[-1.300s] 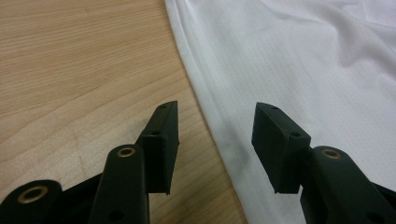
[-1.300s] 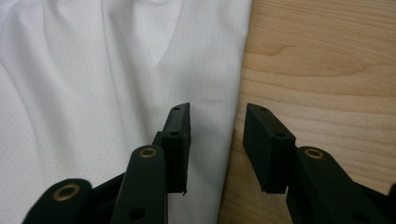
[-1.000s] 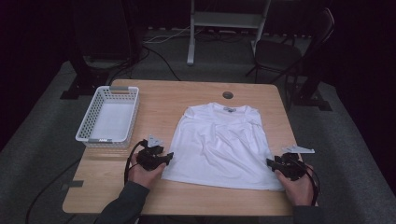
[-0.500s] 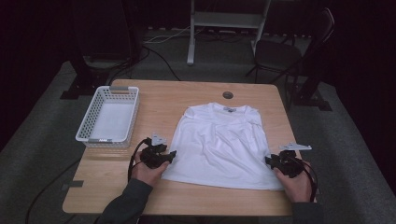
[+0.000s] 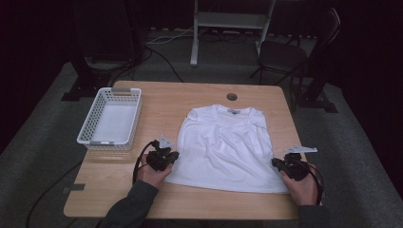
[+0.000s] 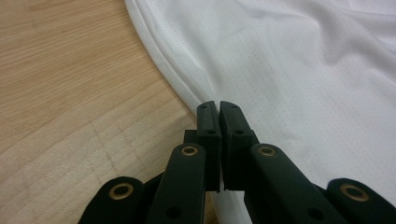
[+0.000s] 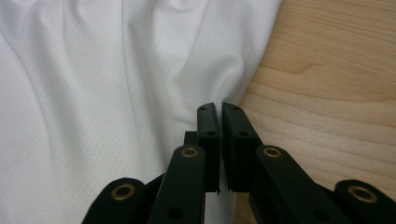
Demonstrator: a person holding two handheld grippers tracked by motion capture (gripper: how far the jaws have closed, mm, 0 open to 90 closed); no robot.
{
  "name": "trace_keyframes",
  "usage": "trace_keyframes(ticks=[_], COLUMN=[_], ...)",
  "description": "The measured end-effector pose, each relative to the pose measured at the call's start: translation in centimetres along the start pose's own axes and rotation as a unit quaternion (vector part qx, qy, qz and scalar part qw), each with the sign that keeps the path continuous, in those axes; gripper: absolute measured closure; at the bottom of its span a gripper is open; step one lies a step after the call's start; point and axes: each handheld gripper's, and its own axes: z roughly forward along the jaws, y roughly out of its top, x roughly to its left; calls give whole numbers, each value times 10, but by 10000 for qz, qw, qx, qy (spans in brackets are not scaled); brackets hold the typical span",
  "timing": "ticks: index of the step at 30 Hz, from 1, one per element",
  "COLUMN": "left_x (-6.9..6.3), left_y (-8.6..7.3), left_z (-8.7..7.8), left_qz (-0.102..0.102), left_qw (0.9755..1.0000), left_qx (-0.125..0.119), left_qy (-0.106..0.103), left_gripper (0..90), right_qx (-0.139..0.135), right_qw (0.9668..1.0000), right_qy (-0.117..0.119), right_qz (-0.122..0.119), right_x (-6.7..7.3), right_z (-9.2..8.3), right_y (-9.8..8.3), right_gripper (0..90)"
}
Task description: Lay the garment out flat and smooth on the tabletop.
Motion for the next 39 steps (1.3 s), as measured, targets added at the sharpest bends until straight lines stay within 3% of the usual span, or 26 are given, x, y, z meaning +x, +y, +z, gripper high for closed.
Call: trace_keyframes(ticks=[11,24,39], left_x=[2,5,-8], left_y=[-8,-22,-41], left_z=[-29,-44,-62], left_qz=[-10,-77,-151], left_qw=[9995,9996,9990], left_qx=[-313,-280,-395], left_qy=[-91,-64,-168], left_gripper=[888,887,885], right_qx=[-171,-172,-180], right_qw=[9997,9993,9992], right_qy=[-102,-176,-150], right_qz=[-119,-298,-338], right_x=[0,8,16], right_z=[-22,-47,-62], right_y=[-2,-15,-29], right_gripper=[865,864,864])
